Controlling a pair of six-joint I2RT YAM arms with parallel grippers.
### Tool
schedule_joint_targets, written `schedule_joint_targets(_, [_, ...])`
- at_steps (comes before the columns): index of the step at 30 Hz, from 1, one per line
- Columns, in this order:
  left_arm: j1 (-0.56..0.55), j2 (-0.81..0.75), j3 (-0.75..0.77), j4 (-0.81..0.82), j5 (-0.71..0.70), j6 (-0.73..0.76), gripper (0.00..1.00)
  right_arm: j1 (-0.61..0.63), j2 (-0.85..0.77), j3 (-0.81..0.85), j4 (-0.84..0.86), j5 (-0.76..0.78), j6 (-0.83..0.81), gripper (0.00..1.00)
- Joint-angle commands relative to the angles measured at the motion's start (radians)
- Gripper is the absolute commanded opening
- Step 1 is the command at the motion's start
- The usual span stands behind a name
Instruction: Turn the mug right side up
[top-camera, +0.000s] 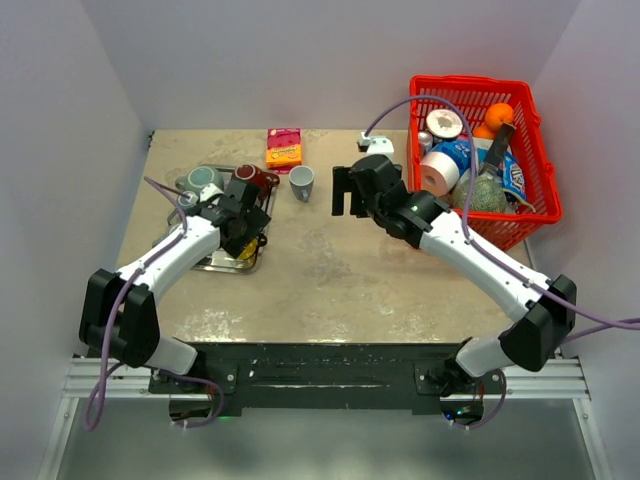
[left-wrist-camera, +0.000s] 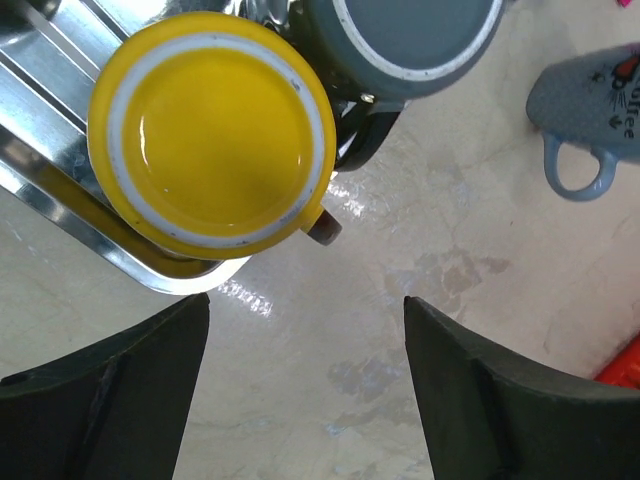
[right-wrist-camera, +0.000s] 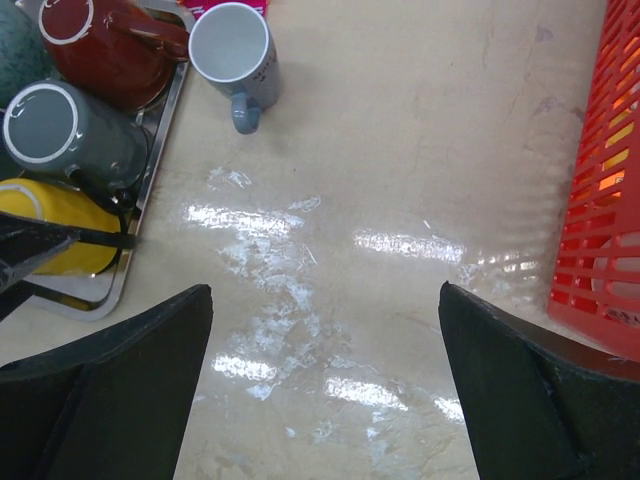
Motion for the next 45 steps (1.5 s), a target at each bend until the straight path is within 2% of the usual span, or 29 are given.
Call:
schedule_joint_targets(1, [-0.007,0.06,0.063,-0.078,-0.107,-0.201,0.83,-0.013,-0.064,-0.036,0.019,0.035,0.003,0.98])
schedule_joint_targets(8, [-0.021,0.15,0.086,-0.1,-0.082,-0.331,0.83,-0.042,-0.111,-0.072,0.014,0.043,-0.023,0.98])
schedule_joint_targets(12, [-0.022,0.172,0.095,-0.101,-0.106,-0.35,0.83,-0.059,-0.125,-0.085,0.013,0.035,-0.029,0.98])
schedule_joint_targets(26, [-0.022,0.147,0.034,-0.106,-0.177,-0.437,0.88,-0.082,-0.145,-0.118,0.026,0.003,-0.031,0.97])
schedule_joint_targets(32, [-0.009,0.131,0.011,-0.062,-0.194,-0.413,0.9,-0.085,-0.153,-0.132,0.029,-0.004,-0.029,0.97])
schedule_joint_targets(36, [-0.002,0.141,0.003,-0.052,-0.154,-0.396,0.78,-0.086,-0.153,-0.135,0.029,-0.008,-0.029,0.97])
schedule_joint_targets(43, [-0.002,0.118,-0.015,-0.059,-0.122,-0.359,0.68,-0.086,-0.157,-0.145,0.036,-0.012,-0.022,0.97])
schedule_joint_targets(45, [-0.002,0.106,-0.024,-0.057,-0.114,-0.351,0.63,-0.088,-0.157,-0.146,0.037,-0.014,-0.02,0.96])
